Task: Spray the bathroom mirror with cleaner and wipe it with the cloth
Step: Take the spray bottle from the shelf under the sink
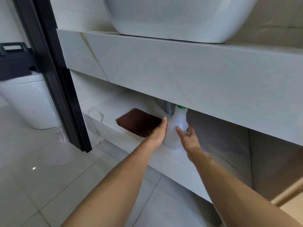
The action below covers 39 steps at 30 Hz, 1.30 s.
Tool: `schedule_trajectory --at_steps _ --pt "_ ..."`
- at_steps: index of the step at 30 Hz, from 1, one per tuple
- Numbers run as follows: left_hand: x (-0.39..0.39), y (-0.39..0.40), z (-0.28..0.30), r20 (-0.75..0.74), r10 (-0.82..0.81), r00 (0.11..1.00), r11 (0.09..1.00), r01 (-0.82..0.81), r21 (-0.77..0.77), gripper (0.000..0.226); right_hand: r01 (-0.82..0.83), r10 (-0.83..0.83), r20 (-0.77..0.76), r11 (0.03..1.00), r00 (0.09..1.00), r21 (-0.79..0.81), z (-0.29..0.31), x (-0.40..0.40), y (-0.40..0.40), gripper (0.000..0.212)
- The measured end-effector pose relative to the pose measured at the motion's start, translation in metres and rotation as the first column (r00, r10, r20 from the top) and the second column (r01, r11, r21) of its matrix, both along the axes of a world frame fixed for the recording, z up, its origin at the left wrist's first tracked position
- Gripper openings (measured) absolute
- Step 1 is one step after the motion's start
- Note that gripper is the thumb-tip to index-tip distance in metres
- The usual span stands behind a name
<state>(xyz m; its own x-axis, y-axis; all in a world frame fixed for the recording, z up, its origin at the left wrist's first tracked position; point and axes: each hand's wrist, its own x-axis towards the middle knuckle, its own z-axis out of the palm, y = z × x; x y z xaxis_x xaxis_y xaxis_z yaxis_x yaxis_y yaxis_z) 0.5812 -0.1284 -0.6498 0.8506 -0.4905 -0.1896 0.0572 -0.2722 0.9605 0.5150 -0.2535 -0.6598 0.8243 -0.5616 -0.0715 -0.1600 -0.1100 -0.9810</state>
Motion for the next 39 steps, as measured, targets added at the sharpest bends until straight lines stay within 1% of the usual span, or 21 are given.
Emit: schedule_trajectory --at_steps 4,6,8,14,19,22,28,35,39 --pt "0.001 0.0 -0.004 -0.029 0.016 0.999 0.995 -0.019 -0.102 0.064 0.016 -0.017 -0.008 0.999 1.0 -0.048 0.004 0.006 0.0 0.069" --pt "0.004 0.001 -0.001 -0.052 0.032 0.998 0.99 -0.039 -0.133 0.064 0.021 -0.021 -0.013 1.0 1.0 -0.023 0.007 0.01 0.001 0.067" --pt "0.008 0.003 0.001 -0.07 0.036 0.997 0.989 -0.045 -0.142 0.066 0.022 -0.022 -0.012 0.999 1.0 0.041 0.009 0.012 0.002 0.064" --pt "0.016 0.021 0.004 -0.09 0.044 0.995 0.993 -0.053 -0.103 0.072 -0.009 0.015 -0.02 0.958 1.0 0.285 0.007 0.008 0.01 0.059" --pt "0.022 0.045 0.003 -0.066 0.053 0.996 0.995 -0.059 -0.083 0.072 -0.028 0.05 -0.042 0.907 0.998 0.419 0.001 0.008 0.028 0.05" --pt "0.026 0.066 0.003 -0.065 0.072 0.995 0.996 -0.075 -0.053 0.071 -0.063 0.096 -0.044 0.874 0.994 0.481 -0.001 0.01 0.044 0.041" --pt "0.03 0.113 0.009 -0.059 0.099 0.993 0.995 -0.099 0.009 0.073 -0.078 0.161 -0.094 0.813 0.983 0.577 0.001 0.018 0.086 0.029" --pt "0.016 0.175 0.018 -0.056 0.192 0.98 0.981 -0.19 0.045 0.073 -0.157 0.26 -0.073 0.758 0.963 0.633 -0.004 0.026 0.142 0.03" --pt "0.005 0.215 0.024 -0.025 0.251 0.968 0.966 -0.249 0.069 0.075 -0.244 0.354 -0.058 0.746 0.933 0.62 -0.005 0.031 0.176 0.031"
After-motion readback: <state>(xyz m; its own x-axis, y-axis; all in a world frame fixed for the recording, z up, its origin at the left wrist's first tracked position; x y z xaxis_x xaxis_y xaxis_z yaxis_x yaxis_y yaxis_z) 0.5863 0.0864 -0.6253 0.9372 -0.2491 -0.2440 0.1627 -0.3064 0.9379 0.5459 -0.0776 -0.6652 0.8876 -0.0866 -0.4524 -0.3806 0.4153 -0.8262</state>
